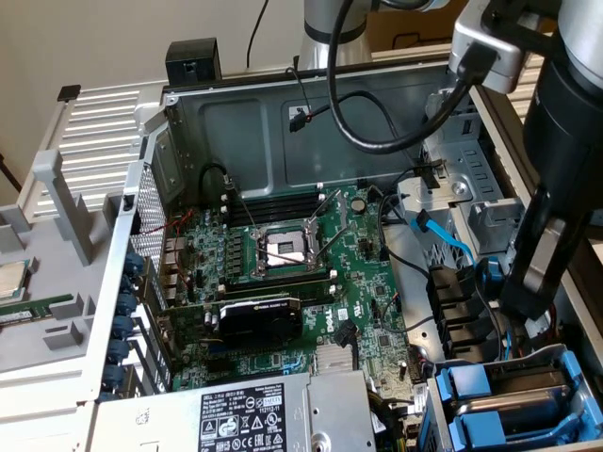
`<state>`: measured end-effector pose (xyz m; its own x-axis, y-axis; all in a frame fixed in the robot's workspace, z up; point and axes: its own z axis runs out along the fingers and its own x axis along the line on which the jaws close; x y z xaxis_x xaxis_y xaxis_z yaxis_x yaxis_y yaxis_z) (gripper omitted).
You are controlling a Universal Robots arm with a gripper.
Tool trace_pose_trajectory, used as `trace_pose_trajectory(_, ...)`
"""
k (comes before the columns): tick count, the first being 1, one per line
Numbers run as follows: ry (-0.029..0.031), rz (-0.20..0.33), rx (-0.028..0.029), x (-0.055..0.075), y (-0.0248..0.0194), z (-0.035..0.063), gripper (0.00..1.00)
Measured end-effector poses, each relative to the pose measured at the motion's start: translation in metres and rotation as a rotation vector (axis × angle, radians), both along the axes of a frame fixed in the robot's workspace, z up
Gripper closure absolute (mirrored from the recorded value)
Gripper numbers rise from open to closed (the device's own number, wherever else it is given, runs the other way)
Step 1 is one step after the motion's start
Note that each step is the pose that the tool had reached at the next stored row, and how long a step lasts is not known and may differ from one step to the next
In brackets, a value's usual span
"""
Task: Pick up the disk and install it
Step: 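Insert the first disk wire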
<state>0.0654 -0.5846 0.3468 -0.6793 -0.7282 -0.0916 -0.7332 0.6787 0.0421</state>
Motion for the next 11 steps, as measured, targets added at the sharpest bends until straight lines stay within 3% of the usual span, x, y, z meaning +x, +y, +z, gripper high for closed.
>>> trace_pose_trajectory(11,-0.0002,0.000,-0.0003,-0.0039,0.0057,0.0011,0.65)
